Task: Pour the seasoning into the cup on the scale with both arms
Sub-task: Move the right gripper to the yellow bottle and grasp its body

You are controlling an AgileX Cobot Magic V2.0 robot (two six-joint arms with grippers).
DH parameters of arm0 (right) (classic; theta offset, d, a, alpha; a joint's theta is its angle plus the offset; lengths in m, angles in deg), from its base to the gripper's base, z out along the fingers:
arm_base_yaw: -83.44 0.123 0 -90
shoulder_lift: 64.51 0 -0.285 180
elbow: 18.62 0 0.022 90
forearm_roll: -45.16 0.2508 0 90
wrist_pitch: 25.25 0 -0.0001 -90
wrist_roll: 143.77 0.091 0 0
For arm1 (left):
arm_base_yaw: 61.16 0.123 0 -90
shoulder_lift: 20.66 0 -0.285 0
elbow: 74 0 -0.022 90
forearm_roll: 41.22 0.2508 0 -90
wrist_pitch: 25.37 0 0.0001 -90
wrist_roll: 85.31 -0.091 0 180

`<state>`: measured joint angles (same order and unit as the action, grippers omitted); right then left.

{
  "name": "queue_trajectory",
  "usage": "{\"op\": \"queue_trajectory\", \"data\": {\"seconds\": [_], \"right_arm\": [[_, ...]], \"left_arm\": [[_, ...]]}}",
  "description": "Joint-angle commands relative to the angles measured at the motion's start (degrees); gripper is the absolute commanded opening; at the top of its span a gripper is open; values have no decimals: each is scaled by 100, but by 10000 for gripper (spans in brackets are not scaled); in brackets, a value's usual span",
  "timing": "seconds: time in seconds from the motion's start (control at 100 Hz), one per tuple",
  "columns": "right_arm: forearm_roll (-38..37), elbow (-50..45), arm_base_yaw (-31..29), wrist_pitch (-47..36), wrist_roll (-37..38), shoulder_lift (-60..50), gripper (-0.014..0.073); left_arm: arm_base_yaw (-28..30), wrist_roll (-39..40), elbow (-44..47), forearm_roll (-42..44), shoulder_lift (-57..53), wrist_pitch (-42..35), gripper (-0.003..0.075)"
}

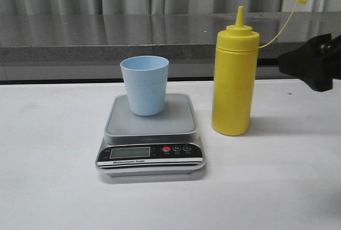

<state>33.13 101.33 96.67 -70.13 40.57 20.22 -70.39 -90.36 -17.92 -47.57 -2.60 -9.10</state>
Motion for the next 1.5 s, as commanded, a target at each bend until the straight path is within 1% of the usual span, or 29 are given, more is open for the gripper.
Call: {"op": "queue_trajectory", "data": {"seconds": [0.0, 0.24, 0.39, 0.75, 1.06, 1.22, 1.49], "right_arm": [[-279, 112, 11, -1075, 1, 230, 647], [-274, 242, 11, -1965, 1, 1175, 647], [-325, 479, 11, -2271, 1, 1611, 647], [-683, 1000, 11, -2309, 1, 2198, 647], [-692, 1475, 11, -2243, 9, 2493, 647], [-752, 1699, 11, -2243, 256, 2715, 647], [-922, 1971, 11, -2244, 303, 2930, 647]], "left_arm": [[7, -5, -157, -10, 45, -443, -20], [7, -5, -157, -10, 45, -443, -20], [7, -5, -157, -10, 45, -443, -20], [7, -5, -157, -10, 45, -443, -20], [7, -5, -157, -10, 45, -443, -20], [7, -5, -157, -10, 45, -443, -20], [7, -5, -157, -10, 45, -443, -20]]}}
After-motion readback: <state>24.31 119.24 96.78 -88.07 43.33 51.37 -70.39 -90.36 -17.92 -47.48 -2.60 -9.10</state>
